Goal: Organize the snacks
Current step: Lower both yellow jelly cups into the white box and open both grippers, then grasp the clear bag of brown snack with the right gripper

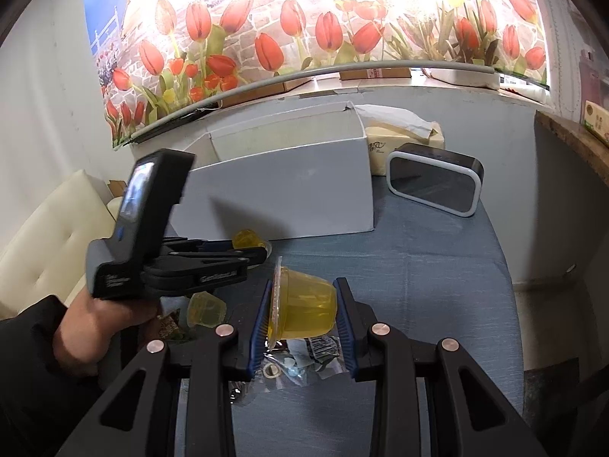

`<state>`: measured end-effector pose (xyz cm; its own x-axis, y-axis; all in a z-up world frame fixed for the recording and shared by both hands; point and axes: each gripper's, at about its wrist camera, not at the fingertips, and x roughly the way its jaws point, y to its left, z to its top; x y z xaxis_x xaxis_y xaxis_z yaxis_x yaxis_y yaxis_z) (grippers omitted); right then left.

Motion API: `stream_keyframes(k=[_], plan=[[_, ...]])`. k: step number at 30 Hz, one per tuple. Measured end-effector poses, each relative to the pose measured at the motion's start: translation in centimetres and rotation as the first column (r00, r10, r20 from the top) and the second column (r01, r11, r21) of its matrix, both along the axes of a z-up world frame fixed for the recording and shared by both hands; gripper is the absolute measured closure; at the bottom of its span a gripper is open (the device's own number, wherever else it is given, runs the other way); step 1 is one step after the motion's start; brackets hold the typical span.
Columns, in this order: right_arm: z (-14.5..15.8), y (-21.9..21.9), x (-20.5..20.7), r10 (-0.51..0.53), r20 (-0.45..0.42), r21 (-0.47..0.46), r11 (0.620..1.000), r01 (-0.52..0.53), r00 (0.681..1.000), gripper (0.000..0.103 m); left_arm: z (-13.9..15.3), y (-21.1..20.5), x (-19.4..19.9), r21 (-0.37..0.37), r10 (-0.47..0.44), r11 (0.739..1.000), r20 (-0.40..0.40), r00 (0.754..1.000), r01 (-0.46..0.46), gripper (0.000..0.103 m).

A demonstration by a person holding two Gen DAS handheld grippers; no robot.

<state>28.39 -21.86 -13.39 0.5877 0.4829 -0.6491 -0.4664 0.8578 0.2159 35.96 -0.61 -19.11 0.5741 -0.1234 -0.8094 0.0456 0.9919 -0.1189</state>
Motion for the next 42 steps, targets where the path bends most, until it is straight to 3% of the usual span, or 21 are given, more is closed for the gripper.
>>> stream_keyframes(k=[5, 10, 16, 21, 26, 27, 29, 30, 31, 33, 35, 38, 42], plan=[[1.2, 1.2, 0.2, 0.017, 0.024, 0.015, 1.000, -0.017, 1.000, 0.068, 4.2, 1.2, -4.2, -0.034, -0.031, 0.999, 0.095, 0.995, 0.034, 0.062], [3.3, 3.6, 1.8, 0.041, 0.070, 0.010, 0.999, -0.042, 0.997, 0.068, 10.3, 3.2, -6.9, -0.042, -0.039, 0.998, 0.212, 0.976, 0.049, 0.062], [6.2, 6.7, 5.9, 0.055, 0.112, 0.002, 0.998, -0.056, 0.992, 0.068, 15.6, 5.8, -4.7, -0.037, 0.013, 0.999, 0.308, 0.951, -0.001, 0.062], [8.1, 9.1, 9.9, 0.041, 0.115, -0.015, 0.999, -0.040, 0.992, 0.068, 16.7, 7.5, -1.2, -0.034, 0.045, 0.999, 0.323, 0.945, -0.036, 0.062], [7.7, 10.6, 13.6, 0.025, 0.110, -0.041, 0.999, -0.021, 0.994, 0.068, 15.4, 8.7, 2.4, -0.060, 0.056, 0.997, 0.288, 0.956, -0.040, 0.061], [7.5, 10.5, 14.2, 0.011, 0.110, -0.044, 0.999, -0.006, 0.994, 0.067, 14.8, 9.1, 3.1, -0.079, 0.063, 0.996, 0.274, 0.960, -0.043, 0.059], [6.6, 10.4, 15.7, -0.031, 0.086, -0.054, 0.998, 0.036, 0.996, 0.066, 14.0, 9.3, 3.7, -0.068, 0.067, 0.996, 0.256, 0.964, -0.051, 0.040], [6.1, 10.2, 16.6, -0.042, 0.065, -0.059, 0.997, 0.046, 0.997, 0.060, 13.6, 9.5, 4.2, -0.056, 0.068, 0.997, 0.256, 0.964, -0.056, 0.018], [5.8, 10.0, 17.2, -0.054, 0.056, -0.061, 0.996, 0.058, 0.997, 0.037, 13.3, 9.6, 4.3, -0.052, 0.069, 0.997, 0.257, 0.964, -0.057, 0.000], [5.4, 9.2, 17.7, -0.086, 0.060, -0.048, 0.995, 0.089, 0.994, 0.013, 12.9, 10.1, 4.4, -0.051, 0.079, 0.996, 0.267, 0.961, -0.068, 0.000], [5.2, 8.3, 17.9, -0.107, 0.053, -0.023, 0.994, 0.109, 0.993, 0.012, 12.4, 10.4, 4.6, -0.061, 0.078, 0.996, 0.246, 0.966, -0.065, 0.000], [4.8, 7.5, 18.0, -0.109, 0.020, 0.001, 0.994, 0.109, 0.994, 0.001, 11.5, 10.7, 4.7, -0.065, 0.080, 0.996, 0.207, 0.975, -0.068, 0.000], [4.6, 7.1, 17.3, -0.095, 0.005, 0.018, 0.995, 0.095, 0.995, 0.000, 10.7, 10.6, 4.1, -0.046, 0.081, 0.996, 0.193, 0.978, -0.074, 0.000]])
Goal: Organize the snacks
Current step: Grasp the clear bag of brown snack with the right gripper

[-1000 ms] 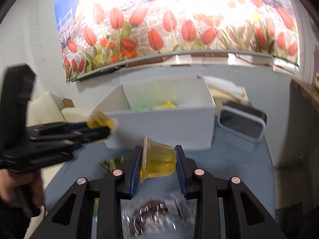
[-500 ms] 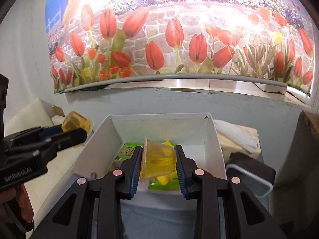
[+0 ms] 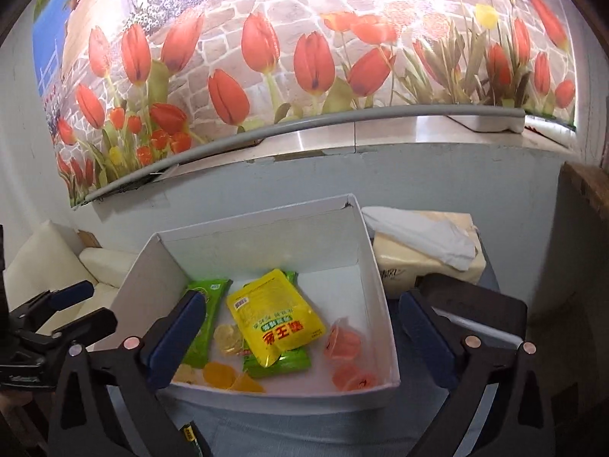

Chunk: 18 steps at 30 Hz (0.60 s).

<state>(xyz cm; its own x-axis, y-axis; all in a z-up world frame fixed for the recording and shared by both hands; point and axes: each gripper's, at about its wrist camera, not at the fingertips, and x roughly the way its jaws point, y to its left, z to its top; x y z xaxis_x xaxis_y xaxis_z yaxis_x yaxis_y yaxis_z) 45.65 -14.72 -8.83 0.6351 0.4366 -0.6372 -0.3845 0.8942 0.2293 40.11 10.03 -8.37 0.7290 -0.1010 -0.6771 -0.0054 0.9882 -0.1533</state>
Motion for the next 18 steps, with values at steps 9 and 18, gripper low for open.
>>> stream_keyframes(k=[9, 18], plan=[[-0.4, -0.9, -6.4, 0.071, -0.049, 0.077, 0.995, -0.067, 0.996, 0.000, -0.4, -1.5, -5.1, -0.004, -0.067, 0.998, 0.007, 0.998, 0.067, 0.000], [-7.5, -5.1, -17.0, -0.033, -0.212, 0.102, 0.993, 0.056, 0.977, 0.000, -4.0, -3.2, -14.0, -0.029, -0.080, 0.996, 0.002, 0.997, 0.080, 0.000]])
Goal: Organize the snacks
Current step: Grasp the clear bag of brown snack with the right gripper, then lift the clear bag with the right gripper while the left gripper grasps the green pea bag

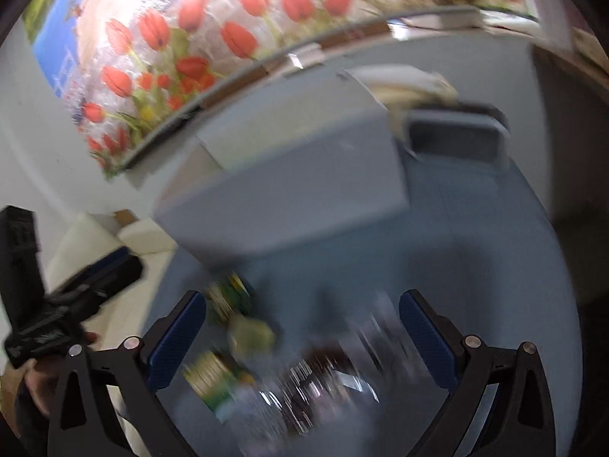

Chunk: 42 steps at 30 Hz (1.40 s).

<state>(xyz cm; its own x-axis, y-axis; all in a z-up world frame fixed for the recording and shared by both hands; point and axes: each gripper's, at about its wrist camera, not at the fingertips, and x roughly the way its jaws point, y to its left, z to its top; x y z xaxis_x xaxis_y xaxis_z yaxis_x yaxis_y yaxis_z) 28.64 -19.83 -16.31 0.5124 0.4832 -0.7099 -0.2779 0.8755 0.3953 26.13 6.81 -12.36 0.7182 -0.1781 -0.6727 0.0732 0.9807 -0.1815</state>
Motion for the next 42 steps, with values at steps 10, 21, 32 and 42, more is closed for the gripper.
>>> stream_keyframes(k=[10, 21, 32, 42], plan=[[-4.9, 0.6, -2.0, -0.040, -0.112, -0.006, 0.999, 0.040, 0.993, 0.000, -3.4, -0.2, -7.4, -0.103, -0.002, 0.995, -0.071, 0.997, -0.005, 0.000], [-5.5, 6.2, -0.2, -0.060, -0.034, -0.319, 0.946, 0.046, 0.998, 0.000, -3.1, 1.4, -8.3, -0.131, 0.015, 0.991, -0.054, 0.998, -0.022, 0.000], [-4.3, 4.9, -0.1, 0.065, -0.037, -0.266, 0.961, -0.073, 0.997, 0.040, -3.6, 0.9, -8.0, -0.133, -0.002, 0.991, -0.068, 0.998, -0.007, 0.000], [-3.1, 4.0, -1.3, 0.062, -0.015, -0.282, 0.957, -0.063, 0.998, 0.099, -4.1, -0.3, -7.6, -0.116, -0.020, 0.993, -0.084, 0.996, 0.010, 0.000]])
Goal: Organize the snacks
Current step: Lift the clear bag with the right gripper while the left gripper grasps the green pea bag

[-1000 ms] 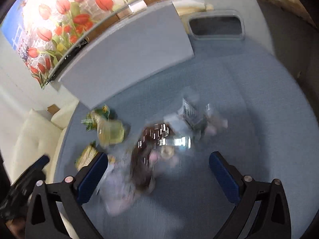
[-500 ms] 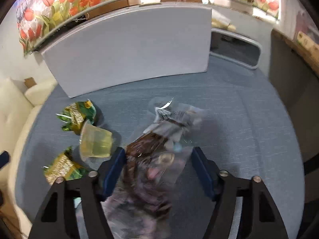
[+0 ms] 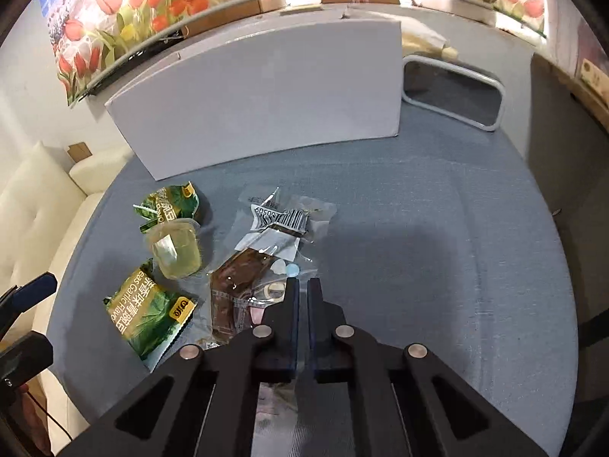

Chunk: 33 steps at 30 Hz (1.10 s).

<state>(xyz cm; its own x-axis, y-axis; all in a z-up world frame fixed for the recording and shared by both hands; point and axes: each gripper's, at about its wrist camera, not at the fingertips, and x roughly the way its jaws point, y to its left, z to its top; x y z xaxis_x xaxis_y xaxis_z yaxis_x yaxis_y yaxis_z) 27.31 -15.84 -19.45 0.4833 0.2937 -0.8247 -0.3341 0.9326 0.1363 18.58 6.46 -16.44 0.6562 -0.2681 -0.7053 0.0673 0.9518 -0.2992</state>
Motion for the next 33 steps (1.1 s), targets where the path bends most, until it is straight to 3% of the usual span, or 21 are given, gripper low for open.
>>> stream_keyframes(k=[2, 3, 4, 6, 14, 20, 22, 23, 25, 30, 33], plan=[[-0.1, 0.1, -0.1, -0.007, -0.011, 0.014, 1.000, 0.007, 1.000, 0.097, 0.0, -0.1, 0.0, 0.006, -0.001, 1.000, -0.001, 1.000, 0.001, 0.000], [-0.4, 0.2, 0.0, -0.013, -0.023, 0.023, 1.000, 0.013, 1.000, 0.083, 0.0, 0.0, 0.0, 0.007, 0.002, 1.000, -0.002, 1.000, -0.002, 0.000], [-0.4, 0.5, -0.1, -0.023, -0.026, 0.031, 0.999, 0.024, 0.999, 0.046, 0.0, 0.1, 0.0, 0.002, 0.001, 1.000, -0.002, 1.000, -0.001, 0.000], [-0.2, 0.7, -0.4, -0.037, 0.001, 0.057, 0.998, 0.037, 0.999, 0.009, 0.0, 0.3, -0.1, 0.004, 0.005, 1.000, -0.002, 1.000, -0.005, 0.000], [-2.2, 4.0, -0.3, -0.060, -0.030, -0.024, 0.998, 0.059, 0.998, 0.009, -0.5, 1.5, -0.4, -0.009, 0.028, 1.000, -0.005, 1.000, -0.029, 0.000], [-3.0, 6.9, 0.1, -0.076, 0.014, -0.144, 0.987, 0.077, 0.997, 0.000, -1.0, 2.1, -0.4, -0.019, 0.032, 0.999, -0.012, 0.999, -0.032, 0.000], [-3.1, 7.2, 0.4, -0.074, 0.006, -0.136, 0.988, 0.074, 0.997, 0.000, -1.1, 2.2, -0.3, -0.022, 0.033, 0.999, -0.014, 0.999, -0.033, 0.000], [-3.0, 7.2, 0.3, -0.065, 0.011, -0.138, 0.988, 0.066, 0.998, 0.002, -1.2, 2.3, -0.3, -0.021, 0.035, 0.999, -0.016, 0.999, -0.035, 0.000], [-2.5, 6.7, 0.2, -0.048, 0.034, -0.131, 0.990, 0.052, 0.998, 0.024, -1.4, 2.3, -0.1, -0.024, 0.034, 0.999, -0.021, 0.999, -0.034, 0.000], [-2.2, 5.2, 0.1, -0.024, 0.003, -0.048, 0.999, 0.024, 1.000, 0.026, -2.0, 1.4, 0.2, -0.010, 0.012, 1.000, -0.038, 0.999, -0.013, 0.000], [-1.2, 4.0, -0.6, -0.009, 0.042, -0.020, 1.000, 0.010, 0.999, 0.026, -2.3, 0.6, 0.5, 0.004, -0.004, 1.000, -0.050, 0.999, 0.004, 0.000]])
